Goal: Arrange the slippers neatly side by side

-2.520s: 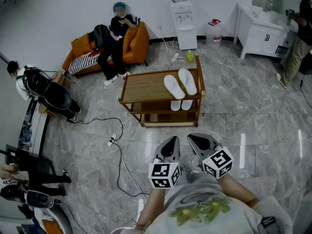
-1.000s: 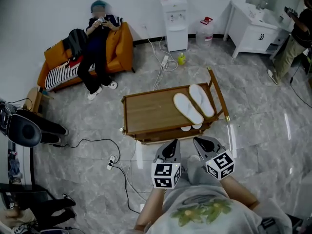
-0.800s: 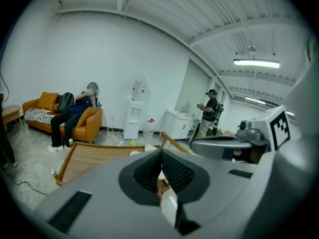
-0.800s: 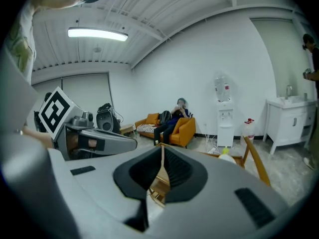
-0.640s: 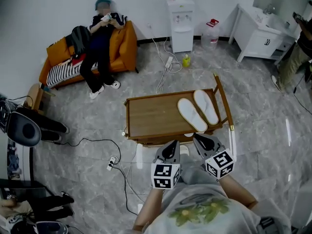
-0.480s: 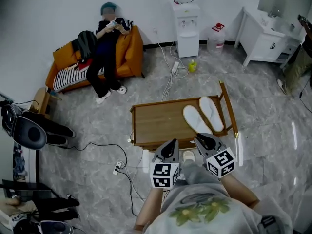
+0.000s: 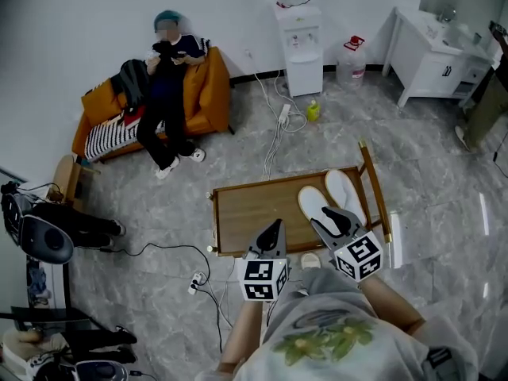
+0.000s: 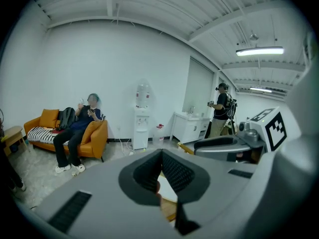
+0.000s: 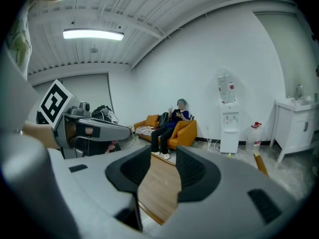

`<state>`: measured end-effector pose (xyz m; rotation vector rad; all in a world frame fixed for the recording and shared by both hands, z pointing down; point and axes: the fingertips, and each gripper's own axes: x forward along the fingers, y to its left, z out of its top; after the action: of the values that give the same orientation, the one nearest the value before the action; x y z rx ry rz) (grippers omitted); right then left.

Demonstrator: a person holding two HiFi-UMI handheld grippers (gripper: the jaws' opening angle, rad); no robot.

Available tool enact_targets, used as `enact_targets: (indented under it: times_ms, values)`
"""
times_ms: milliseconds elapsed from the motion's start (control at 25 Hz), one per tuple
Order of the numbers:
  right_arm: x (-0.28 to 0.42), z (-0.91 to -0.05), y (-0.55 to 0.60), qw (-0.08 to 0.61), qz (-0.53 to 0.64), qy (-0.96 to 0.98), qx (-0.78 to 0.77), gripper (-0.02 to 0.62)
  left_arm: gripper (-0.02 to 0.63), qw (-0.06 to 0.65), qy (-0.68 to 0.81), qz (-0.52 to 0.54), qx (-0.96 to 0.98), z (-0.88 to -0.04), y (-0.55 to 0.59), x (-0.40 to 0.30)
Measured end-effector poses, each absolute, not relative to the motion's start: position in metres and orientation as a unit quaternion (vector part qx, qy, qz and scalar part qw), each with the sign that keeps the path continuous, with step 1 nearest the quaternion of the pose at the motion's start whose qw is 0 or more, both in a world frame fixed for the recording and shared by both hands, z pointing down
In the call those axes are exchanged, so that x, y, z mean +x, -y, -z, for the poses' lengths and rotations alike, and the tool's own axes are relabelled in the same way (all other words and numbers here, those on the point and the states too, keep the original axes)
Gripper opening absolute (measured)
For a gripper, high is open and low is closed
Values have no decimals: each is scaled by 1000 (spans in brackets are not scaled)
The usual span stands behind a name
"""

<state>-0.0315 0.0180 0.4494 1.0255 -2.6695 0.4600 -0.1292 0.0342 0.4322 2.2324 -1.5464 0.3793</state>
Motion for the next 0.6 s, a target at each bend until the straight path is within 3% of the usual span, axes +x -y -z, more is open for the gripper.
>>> enact_targets:
  times_ms: [600]
  values:
    - [-26, -500, 37, 174, -201, 903, 339, 210, 17, 215, 555, -158, 788, -461, 17, -132]
